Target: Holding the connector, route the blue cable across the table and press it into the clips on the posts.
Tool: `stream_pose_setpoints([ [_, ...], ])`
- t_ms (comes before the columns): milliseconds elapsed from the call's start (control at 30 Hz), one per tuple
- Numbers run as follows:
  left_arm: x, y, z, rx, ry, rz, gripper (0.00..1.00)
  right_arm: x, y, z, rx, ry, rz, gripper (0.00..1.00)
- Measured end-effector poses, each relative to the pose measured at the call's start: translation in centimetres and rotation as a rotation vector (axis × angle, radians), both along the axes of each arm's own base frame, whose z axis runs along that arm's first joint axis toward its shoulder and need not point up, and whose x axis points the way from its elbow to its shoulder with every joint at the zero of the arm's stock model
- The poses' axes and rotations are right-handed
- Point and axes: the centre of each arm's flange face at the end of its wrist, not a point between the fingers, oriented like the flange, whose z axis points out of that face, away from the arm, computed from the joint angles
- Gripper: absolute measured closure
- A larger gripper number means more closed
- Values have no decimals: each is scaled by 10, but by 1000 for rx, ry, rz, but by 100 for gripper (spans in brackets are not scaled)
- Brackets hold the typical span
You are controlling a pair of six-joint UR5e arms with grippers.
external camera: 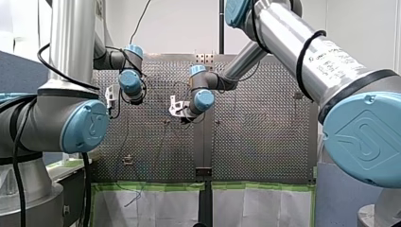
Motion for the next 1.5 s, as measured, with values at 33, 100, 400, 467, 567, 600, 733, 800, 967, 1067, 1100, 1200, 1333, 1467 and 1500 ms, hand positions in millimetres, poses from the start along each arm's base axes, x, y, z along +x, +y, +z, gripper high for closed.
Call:
stream_pose_setpoints([
  [33, 1, -3, -5, 3, 10, -6, 74, 0, 0, 0, 0, 0, 0, 100],
  [100, 2, -5, -12, 5, 24, -12, 74, 0, 0, 0, 0, 0, 0, 100],
  [400, 3, -7, -21, 8, 42, -16, 74, 0, 0, 0, 0, 0, 0, 100],
  [467, 3, -7, -21, 8, 42, -16, 74, 0, 0, 0, 0, 0, 0, 100],
  [567, 3, -7, -21, 8, 43, -17, 74, 0, 0, 0, 0, 0, 0, 100],
  [600, 3, -7, -21, 8, 43, -17, 74, 0, 0, 1, -1, 0, 0, 100],
  [733, 4, -7, -24, 17, 49, -17, 74, 1, -1, 19, -23, -1, 3, 100],
  [800, 5, -7, -21, 16, 39, -13, 74, 2, -1, 38, -48, -2, 6, 100],
  [967, 5, -4, -8, -6, -19, 20, 85, 4, 3, 85, -74, -34, 16, 100],
  [1067, 4, -1, -5, -26, -45, 50, 92, 3, 9, 108, -77, -48, 22, 100],
  [1100, 4, 0, -5, -31, -48, 58, 92, 2, 12, 115, -78, -50, 25, 100],
  [1200, 4, 3, -5, -49, -58, 84, 92, -1, 16, 125, -71, -45, 27, 100],
  [1333, 4, 5, -5, -60, -62, 101, 95, -4, 20, 123, -50, -25, 28, 100],
  [1467, 3, 5, -7, -64, -62, 99, 97, -9, 24, 112, -17, 10, 28, 100],
  [1500, 2, 4, -9, -65, -63, 95, 97, -11, 25, 107, -5, 24, 27, 100],
])
